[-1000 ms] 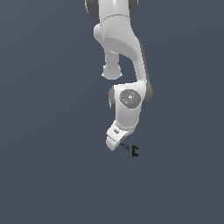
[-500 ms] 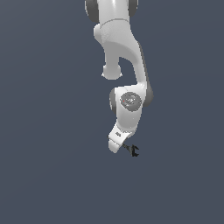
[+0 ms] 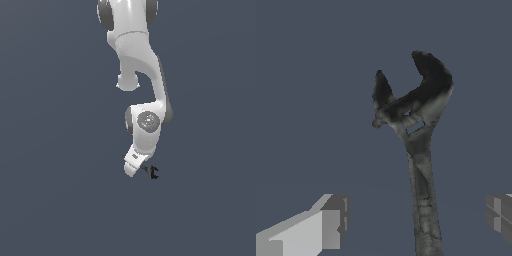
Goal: Pick up the object and move it to a goal position.
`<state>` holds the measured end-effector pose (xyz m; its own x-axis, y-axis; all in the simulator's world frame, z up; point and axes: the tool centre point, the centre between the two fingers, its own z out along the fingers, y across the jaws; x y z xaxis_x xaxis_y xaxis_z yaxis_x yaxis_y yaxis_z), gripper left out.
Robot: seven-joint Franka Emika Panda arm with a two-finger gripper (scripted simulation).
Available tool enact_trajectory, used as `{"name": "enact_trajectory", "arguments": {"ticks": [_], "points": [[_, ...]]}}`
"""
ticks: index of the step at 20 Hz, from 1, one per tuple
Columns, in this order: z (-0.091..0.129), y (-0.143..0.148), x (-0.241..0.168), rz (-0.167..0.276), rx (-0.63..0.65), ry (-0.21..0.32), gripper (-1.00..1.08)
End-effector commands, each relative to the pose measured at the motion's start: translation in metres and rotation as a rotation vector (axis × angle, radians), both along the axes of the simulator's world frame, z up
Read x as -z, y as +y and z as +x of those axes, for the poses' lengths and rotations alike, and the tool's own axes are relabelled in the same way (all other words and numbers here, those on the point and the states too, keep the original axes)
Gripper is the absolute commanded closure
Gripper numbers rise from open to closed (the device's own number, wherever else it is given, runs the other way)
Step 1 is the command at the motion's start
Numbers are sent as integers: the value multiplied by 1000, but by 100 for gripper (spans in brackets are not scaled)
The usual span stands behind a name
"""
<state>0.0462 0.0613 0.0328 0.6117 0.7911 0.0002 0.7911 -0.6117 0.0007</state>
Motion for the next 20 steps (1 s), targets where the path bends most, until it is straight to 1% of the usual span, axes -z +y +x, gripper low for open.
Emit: {"name": "enact_trajectory", "arguments": {"ticks": [1, 4, 8, 9, 20], "points": [[-1, 0, 13, 0, -2, 1, -92], [-1, 0, 23, 0, -2, 1, -92], [1, 0, 25, 0, -2, 1, -92], [1, 0, 25, 0, -2, 1, 108], [0, 2, 23, 1, -5, 0, 108]]}}
